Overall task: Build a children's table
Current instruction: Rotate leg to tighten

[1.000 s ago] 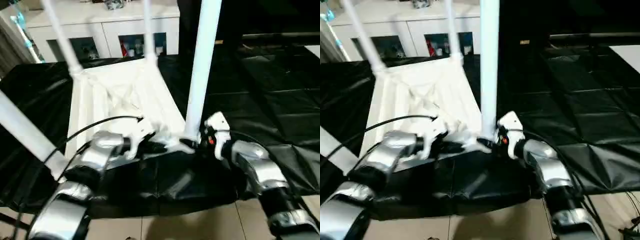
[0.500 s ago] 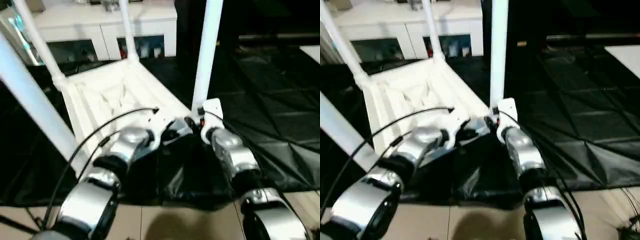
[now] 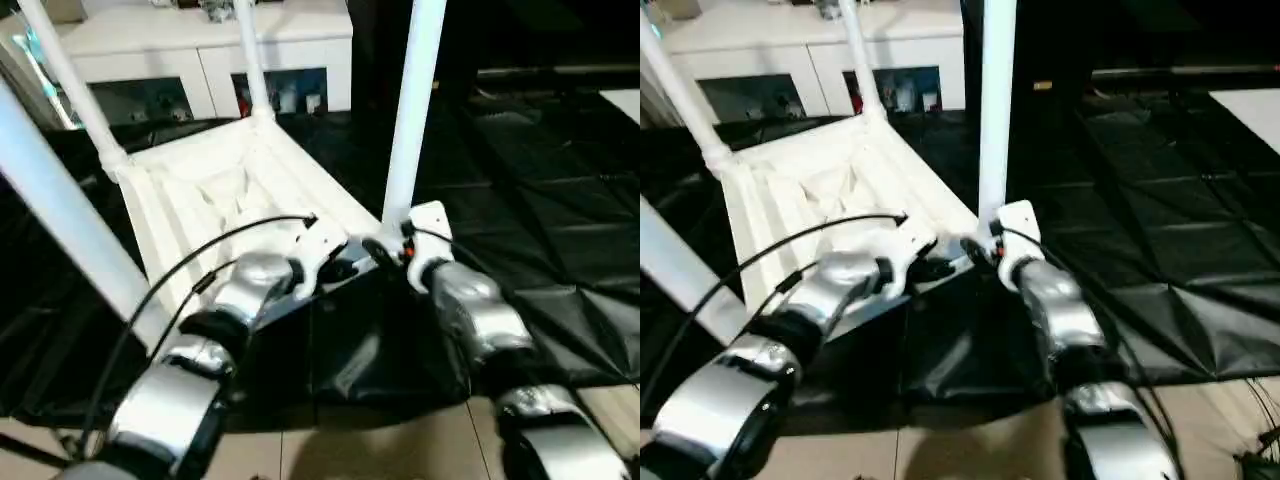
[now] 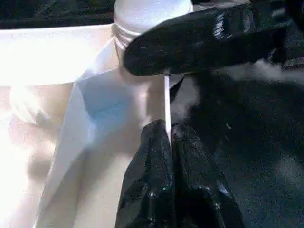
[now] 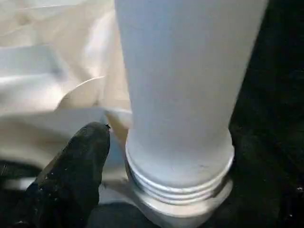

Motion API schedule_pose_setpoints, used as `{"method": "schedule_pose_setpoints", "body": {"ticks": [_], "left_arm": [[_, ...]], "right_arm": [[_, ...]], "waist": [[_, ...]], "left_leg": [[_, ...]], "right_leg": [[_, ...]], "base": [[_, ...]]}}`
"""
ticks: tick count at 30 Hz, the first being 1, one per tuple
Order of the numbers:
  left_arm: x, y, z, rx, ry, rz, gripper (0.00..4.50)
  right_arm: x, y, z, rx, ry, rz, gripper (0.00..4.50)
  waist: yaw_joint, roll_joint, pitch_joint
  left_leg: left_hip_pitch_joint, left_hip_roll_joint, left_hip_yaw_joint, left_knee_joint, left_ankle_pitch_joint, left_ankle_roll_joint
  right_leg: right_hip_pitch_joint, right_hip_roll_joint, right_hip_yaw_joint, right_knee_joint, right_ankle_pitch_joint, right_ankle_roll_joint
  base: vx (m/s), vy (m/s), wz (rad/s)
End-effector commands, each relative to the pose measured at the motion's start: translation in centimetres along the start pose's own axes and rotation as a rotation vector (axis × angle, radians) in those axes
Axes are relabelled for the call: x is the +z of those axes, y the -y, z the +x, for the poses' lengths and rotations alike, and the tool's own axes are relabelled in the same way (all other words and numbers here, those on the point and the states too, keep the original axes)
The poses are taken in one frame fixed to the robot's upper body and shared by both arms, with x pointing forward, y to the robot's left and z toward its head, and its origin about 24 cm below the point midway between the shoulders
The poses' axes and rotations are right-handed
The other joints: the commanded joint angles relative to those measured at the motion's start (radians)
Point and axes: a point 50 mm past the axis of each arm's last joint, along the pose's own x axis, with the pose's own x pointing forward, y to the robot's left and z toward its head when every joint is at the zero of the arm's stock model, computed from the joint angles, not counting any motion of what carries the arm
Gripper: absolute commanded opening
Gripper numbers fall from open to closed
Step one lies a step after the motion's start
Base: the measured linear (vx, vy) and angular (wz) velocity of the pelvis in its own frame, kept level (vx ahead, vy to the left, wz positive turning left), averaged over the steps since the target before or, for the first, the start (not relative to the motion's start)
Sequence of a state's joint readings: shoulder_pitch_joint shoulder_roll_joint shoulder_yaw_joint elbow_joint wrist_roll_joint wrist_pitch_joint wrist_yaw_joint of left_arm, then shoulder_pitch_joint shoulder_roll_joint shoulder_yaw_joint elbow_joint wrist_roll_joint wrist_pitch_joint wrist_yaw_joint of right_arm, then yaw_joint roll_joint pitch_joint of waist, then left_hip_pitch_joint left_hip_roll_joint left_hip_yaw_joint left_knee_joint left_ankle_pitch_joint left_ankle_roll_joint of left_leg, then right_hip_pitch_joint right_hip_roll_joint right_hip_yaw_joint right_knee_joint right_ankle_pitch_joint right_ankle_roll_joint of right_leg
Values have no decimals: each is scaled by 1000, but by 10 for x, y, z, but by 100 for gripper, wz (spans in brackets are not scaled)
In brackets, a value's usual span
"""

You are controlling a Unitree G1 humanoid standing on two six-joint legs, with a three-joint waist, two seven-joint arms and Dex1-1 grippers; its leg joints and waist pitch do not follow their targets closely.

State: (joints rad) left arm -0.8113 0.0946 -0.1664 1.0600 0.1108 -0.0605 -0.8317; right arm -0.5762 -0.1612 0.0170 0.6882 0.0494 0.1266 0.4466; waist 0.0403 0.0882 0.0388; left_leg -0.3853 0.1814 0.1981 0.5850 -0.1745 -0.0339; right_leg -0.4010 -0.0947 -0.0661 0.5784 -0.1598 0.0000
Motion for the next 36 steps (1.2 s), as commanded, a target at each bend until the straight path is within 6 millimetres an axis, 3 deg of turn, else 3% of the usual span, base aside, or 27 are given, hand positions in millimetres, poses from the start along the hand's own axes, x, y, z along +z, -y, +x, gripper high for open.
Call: {"method": "schedule_pose_setpoints", "body": {"ticks": [1,6,8,12,24,36], "left_arm": [[-4,9,-1,-84,43,21,0],[-15,16,-18,-270,42,70,0],[-19,18,-27,-335,43,69,0],[-22,17,-37,-358,53,65,0],[-23,15,-44,-356,58,53,0],[-21,15,-44,-354,59,47,0]], "right_arm": [[8,-9,1,91,40,-30,393],[4,0,-21,258,20,-121,393],[4,0,-31,348,20,-128,393],[0,-4,-42,484,-20,-128,393],[-4,-4,-46,517,-59,-151,393],[-6,-2,-48,513,-73,-153,293]], "waist": [[8,-25,-64],[27,-22,-63],[29,-23,-61],[34,-25,-62],[43,-26,-65],[43,-26,-65]], "left_leg": [[11,42,-21,-63,-215,106],[20,50,-17,-64,-221,104],[16,52,-19,-67,-232,100],[19,54,-19,-69,-236,91],[17,51,-17,-63,-188,91],[17,50,-17,-62,-191,90]], "right_leg": [[52,-57,29,-66,-236,-230],[43,-57,32,-67,-273,-230],[45,-57,33,-64,-275,-228],[41,-56,35,-61,-260,-229],[40,-57,36,-56,-234,-228],[41,-56,35,-57,-237,-227]], "base": [[0,0,0],[0,0,0],[0,0,0],[0,0,0],[0,0,0],[0,0,0]]}}
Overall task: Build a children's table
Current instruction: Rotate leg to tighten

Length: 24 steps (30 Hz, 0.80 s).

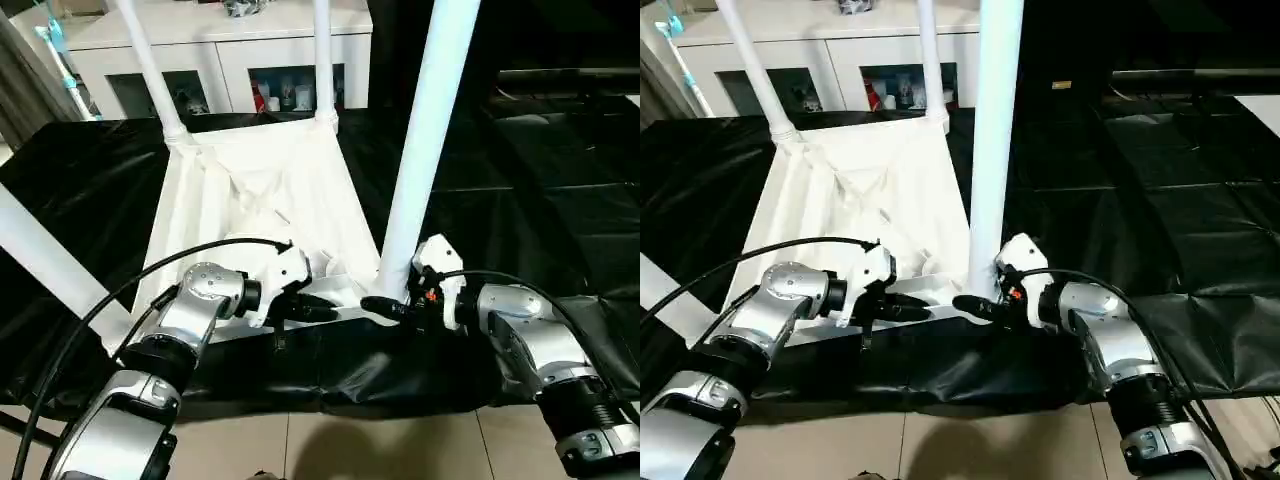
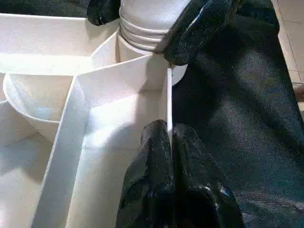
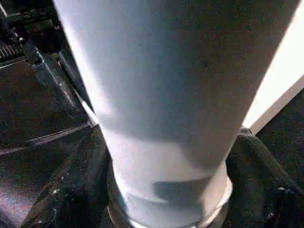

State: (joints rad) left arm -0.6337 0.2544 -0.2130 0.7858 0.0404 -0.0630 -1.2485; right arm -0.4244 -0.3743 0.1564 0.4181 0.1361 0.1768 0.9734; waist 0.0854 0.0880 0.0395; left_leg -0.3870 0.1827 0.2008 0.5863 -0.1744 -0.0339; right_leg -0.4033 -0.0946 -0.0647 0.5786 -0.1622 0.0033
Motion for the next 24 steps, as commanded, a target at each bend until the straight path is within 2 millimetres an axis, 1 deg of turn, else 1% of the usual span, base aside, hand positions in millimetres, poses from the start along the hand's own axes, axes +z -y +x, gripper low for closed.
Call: {"method": "schedule_pose_setpoints", "body": {"ticks": [1,4,9,13,14,16,17,18,19,20,22,23,24], "left_arm": [[1,4,2,-20,56,-18,0],[0,4,2,-20,55,-19,0],[0,5,2,-20,55,-23,0],[1,4,4,-4,63,-30,0],[1,3,7,19,66,-38,0],[3,0,12,60,71,-55,0],[4,-3,18,108,70,-74,0],[5,-5,21,132,66,-84,0],[6,-6,25,157,57,-93,0],[6,-7,28,172,49,-98,0],[8,-10,33,210,33,-112,0],[11,-13,37,245,22,-117,0],[11,-13,37,245,22,-117,0]], "right_arm": [[0,1,-3,-10,-5,3,281],[0,1,-3,-11,-4,6,273],[0,0,-2,-7,-1,11,272],[0,1,2,-55,7,5,272],[0,4,6,-106,9,17,272],[-2,8,14,-205,4,59,272],[-5,10,22,-284,-6,98,272],[-6,9,27,-320,-12,116,272],[-7,8,32,-351,-17,130,272],[-7,7,35,-366,-20,137,272],[-7,7,42,-414,-27,173,272],[-7,8,47,-468,-34,195,271],[-7,8,47,-468,-34,195,271]], "waist": [[-3,-28,-66],[-2,-26,-66],[-2,-27,-66],[-4,-26,-67],[-5,-24,-67],[-12,-26,-65],[-21,-25,-62],[-30,-26,-61],[-36,-25,-60],[-38,-25,-59],[-40,-26,-58],[-42,-24,-58],[-46,-24,-57]], "left_leg": [[19,49,-20,-63,-189,91],[19,49,-20,-62,-180,94],[18,48,-20,-61,-177,97],[18,48,-20,-61,-175,95],[18,48,-21,-62,-177,92],[17,46,-21,-64,-193,80],[16,42,-22,-66,-211,67],[21,40,-23,-68,-234,49],[20,39,-24,-68,-245,43],[26,39,-24,-69,-264,35],[24,39,-25,-71,-270,36],[25,39,-26,-72,-277,35],[25,38,-26,-72,-283,29]], "right_leg": [[44,-56,34,-57,-233,-230],[44,-55,34,-55,-220,-234],[44,-56,33,-55,-218,-235],[45,-56,33,-54,-219,-234],[43,-55,33,-55,-223,-234],[44,-55,33,-57,-244,-232],[42,-55,32,-61,-274,-227],[41,-56,32,-66,-313,-220],[40,-55,32,-68,-332,-216],[38,-56,32,-75,-371,-203],[40,-55,33,-78,-382,-190],[39,-54,33,-77,-379,-191],[37,-54,33,-78,-382,-191]], "base": [[0,0,0],[0,0,0],[0,0,0],[0,0,0],[0,0,0],[0,0,0],[0,0,0],[0,0,0],[0,0,0],[0,0,0],[0,0,0],[0,0,0],[0,0,0]]}}
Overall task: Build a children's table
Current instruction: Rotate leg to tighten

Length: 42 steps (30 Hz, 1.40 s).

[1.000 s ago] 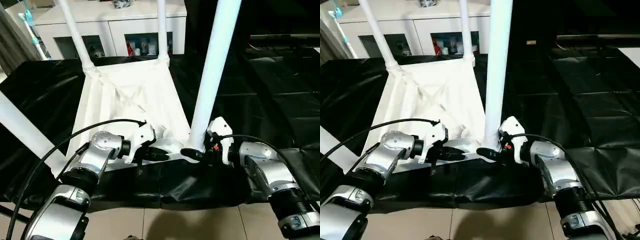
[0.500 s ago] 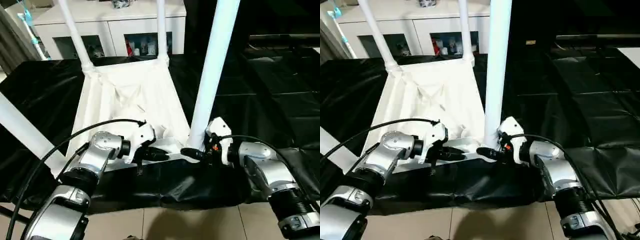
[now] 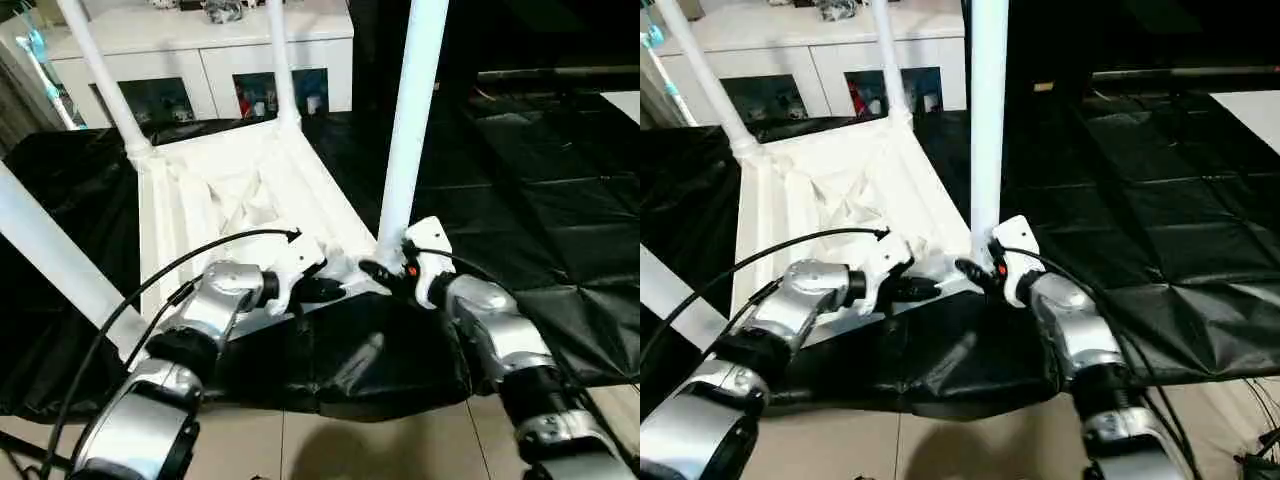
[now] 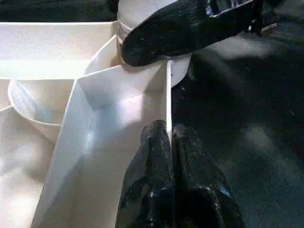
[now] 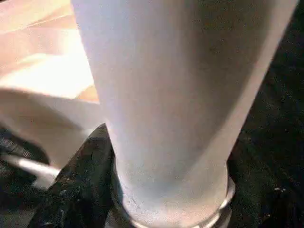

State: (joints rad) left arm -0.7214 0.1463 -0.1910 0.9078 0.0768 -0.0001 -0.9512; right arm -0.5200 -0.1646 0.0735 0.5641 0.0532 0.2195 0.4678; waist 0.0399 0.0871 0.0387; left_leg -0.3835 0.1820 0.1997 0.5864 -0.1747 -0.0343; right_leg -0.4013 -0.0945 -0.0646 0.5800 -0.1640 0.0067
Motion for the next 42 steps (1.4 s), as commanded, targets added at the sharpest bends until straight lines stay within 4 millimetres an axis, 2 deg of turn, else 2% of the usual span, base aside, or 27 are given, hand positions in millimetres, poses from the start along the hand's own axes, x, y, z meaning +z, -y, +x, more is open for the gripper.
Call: {"method": "schedule_pose_setpoints", "body": {"ticks": [1,2,4,5,6,9,11,13,16,18,22,26,27,30,34,37,39,42], "left_arm": [[4,3,16,75,6,-52,0],[5,2,17,91,3,-57,0],[13,-1,26,181,-13,-77,0],[15,-1,31,204,-22,-77,0],[17,0,34,217,-30,-74,0],[19,1,37,225,-42,-68,0],[21,3,40,210,-40,-59,0],[20,3,40,206,-44,-54,0],[17,2,37,204,-52,-57,0],[13,1,34,190,-56,-49,0],[8,0,28,151,-63,-41,0],[1,1,15,23,-31,2,0],[-1,2,12,-9,-18,6,0],[-3,7,3,-117,35,32,0],[-8,10,-10,-215,50,36,0],[-14,10,-20,-243,51,23,0],[-17,9,-24,-243,53,17,0],[-17,8,-27,-241,55,15,0]], "right_arm": [[-14,-9,11,-82,-92,65,271],[-14,-9,12,-94,-97,69,270],[-9,-12,21,-159,-90,78,270],[-4,-15,25,-174,-78,87,270],[0,-17,29,-186,-66,103,270],[4,-21,33,-187,-62,95,270],[7,-26,34,-148,-38,82,270],[9,-25,34,-144,-11,111,340],[10,-22,32,-139,9,122,342],[13,-18,29,-114,36,94,382],[15,-12,21,-40,51,11,414],[12,0,0,125,58,-136,414],[12,2,-4,150,61,-138,414],[11,7,-16,214,64,-150,414],[7,10,-30,319,45,-152,414],[2,11,-41,405,4,-157,414],[0,12,-44,430,-12,-155,414],[-1,12,-46,449,-24,-161,414]], "waist": [[0,-22,-56],[-7,-22,-55],[-6,-22,-57],[-7,-19,-56],[-8,-21,-56],[-4,-22,-58],[-2,-22,-62],[0,-23,-63],[2,-23,-65],[2,-23,-65],[4,-25,-63],[9,-27,-64],[11,-27,-63],[12,-24,-65],[23,-24,-63],[32,-22,-62],[32,-26,-61],[30,-28,-62]], "left_leg": [[22,39,-26,-73,-286,28],[24,37,-25,-74,-301,21],[29,37,-26,-72,-311,17],[28,36,-26,-73,-312,17],[29,36,-27,-74,-325,15],[25,36,-28,-73,-305,25],[19,36,-27,-71,-272,43],[17,35,-26,-69,-248,59],[13,36,-25,-66,-222,77],[14,37,-25,-66,-221,82],[13,38,-25,-67,-233,86],[7,39,-24,-64,-223,100],[6,40,-25,-64,-210,108],[8,43,-22,-60,-201,124],[14,50,-19,-62,-210,120],[17,54,-21,-67,-233,102],[14,52,-21,-69,-244,88],[13,49,-20,-67,-238,84]], "right_leg": [[37,-55,32,-81,-383,-194],[33,-53,32,-81,-391,-195],[32,-55,32,-86,-401,-193],[31,-54,33,-87,-396,-192],[32,-53,32,-87,-398,-190],[36,-55,32,-86,-361,-194],[41,-57,32,-79,-308,-202],[44,-58,32,-76,-278,-211],[47,-59,30,-71,-246,-223],[47,-59,30,-71,-247,-227],[48,-58,29,-73,-263,-223],[53,-59,28,-69,-247,-219],[57,-58,27,-69,-237,-224],[51,-57,27,-64,-216,-246],[46,-57,30,-65,-242,-249],[45,-55,31,-64,-263,-243],[44,-57,32,-63,-269,-241],[44,-58,33,-63,-274,-236]], "base": [[0,0,0],[0,0,0],[0,0,0],[0,0,0],[0,0,0],[0,0,0],[0,0,0],[0,0,0],[0,0,0],[0,0,0],[0,0,0],[0,0,0],[0,0,0],[0,0,0],[0,0,0],[0,0,0],[0,0,0],[0,0,0]]}}
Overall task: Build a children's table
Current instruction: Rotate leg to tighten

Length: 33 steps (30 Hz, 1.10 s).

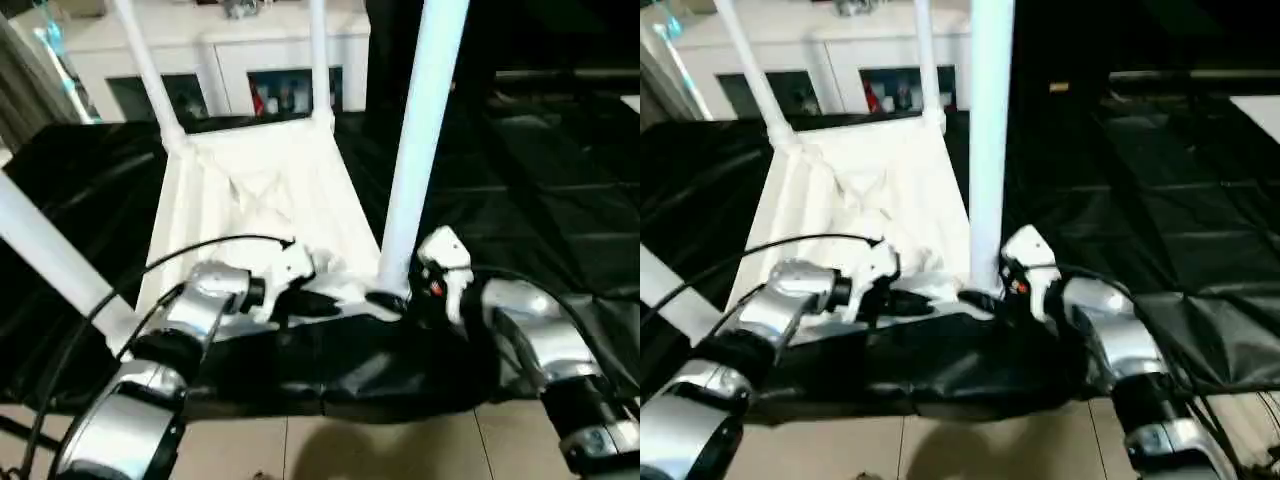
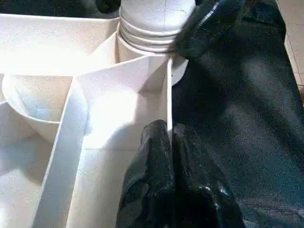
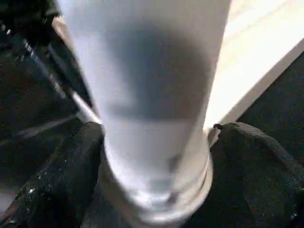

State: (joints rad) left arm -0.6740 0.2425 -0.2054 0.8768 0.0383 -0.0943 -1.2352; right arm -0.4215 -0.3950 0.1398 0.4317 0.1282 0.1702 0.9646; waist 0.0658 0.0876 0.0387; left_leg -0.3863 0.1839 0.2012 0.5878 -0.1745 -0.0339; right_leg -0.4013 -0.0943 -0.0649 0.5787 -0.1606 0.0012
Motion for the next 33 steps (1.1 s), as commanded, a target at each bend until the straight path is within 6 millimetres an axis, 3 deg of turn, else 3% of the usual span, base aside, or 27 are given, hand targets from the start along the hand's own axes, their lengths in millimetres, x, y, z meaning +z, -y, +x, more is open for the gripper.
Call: {"method": "schedule_pose_setpoints", "body": {"ticks": [1,7,10,13,15,20,29,33], "left_arm": [[-4,4,2,-11,58,-42,0],[-2,5,1,-14,67,-41,0],[-2,6,2,-18,68,-41,0],[-2,7,2,-20,67,-43,0],[-2,7,2,-20,66,-43,0],[-3,8,1,-22,60,-49,0],[-3,9,1,-30,55,-52,0],[-3,7,5,10,46,-53,0]], "right_arm": [[7,-3,1,28,15,-20,414],[8,-2,2,20,18,-15,378],[8,-3,3,27,24,-12,337],[8,-4,2,37,29,-13,333],[9,-5,2,39,30,-13,296],[8,-6,4,46,34,-14,274],[5,-9,6,56,31,-3,272],[4,2,10,-108,49,34,272]], "waist": [[4,-28,-62],[2,-27,-63],[2,-28,-63],[2,-30,-63],[3,-29,-63],[2,-28,-64],[0,-27,-63],[-6,-25,-61]], "left_leg": [[16,47,-21,-68,-235,84],[17,48,-21,-67,-208,89],[16,47,-21,-66,-205,93],[16,47,-20,-66,-207,94],[16,47,-20,-65,-202,96],[16,47,-20,-64,-194,96],[15,46,-20,-64,-195,97],[15,46,-21,-66,-209,85]], "right_leg": [[44,-58,33,-62,-277,-230],[42,-56,32,-62,-267,-228],[43,-57,32,-61,-255,-233],[43,-56,32,-61,-260,-231],[43,-56,33,-61,-261,-229],[43,-56,32,-59,-248,-232],[44,-55,32,-58,-238,-236],[41,-56,32,-61,-264,-231]], "base": [[0,0,0],[0,0,0],[0,0,0],[0,0,0],[0,0,0],[0,0,0],[0,0,0],[0,0,0]]}}
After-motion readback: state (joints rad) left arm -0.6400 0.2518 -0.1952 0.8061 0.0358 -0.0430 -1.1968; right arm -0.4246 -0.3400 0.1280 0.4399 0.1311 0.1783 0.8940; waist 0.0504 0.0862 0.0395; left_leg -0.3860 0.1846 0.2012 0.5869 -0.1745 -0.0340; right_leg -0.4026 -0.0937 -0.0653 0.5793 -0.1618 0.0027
